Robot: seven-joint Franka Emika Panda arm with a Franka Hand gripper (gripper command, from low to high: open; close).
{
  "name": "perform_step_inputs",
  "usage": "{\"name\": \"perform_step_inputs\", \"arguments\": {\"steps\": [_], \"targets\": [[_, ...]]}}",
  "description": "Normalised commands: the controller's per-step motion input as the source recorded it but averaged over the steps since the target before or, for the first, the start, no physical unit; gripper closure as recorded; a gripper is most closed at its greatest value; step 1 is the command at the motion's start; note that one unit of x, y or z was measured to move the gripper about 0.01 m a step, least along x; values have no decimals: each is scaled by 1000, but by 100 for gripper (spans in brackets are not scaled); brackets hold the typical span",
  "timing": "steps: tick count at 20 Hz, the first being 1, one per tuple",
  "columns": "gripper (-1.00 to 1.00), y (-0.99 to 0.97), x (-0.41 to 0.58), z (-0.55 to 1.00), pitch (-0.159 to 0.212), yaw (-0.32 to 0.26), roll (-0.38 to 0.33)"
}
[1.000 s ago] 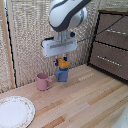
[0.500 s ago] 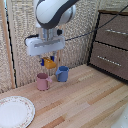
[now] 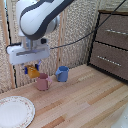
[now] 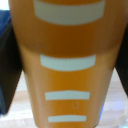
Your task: Caressingly guide your clamp towards the toast. Compassionately possess the toast with your clamp. Gradually tag the toast up from the worktable. Complaisantly, cruise the held-toasty-pillow to your white crockery. Last but notably, liberate the toast onto the shiny white tableware.
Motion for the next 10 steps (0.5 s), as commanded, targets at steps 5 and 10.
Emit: {"name": "perform_step_inputs", "arguments": {"steps": [5,10], "targets": [[100,830,225,-284,0,10,-98],[100,665,287,-402,0,50,-156]]}}
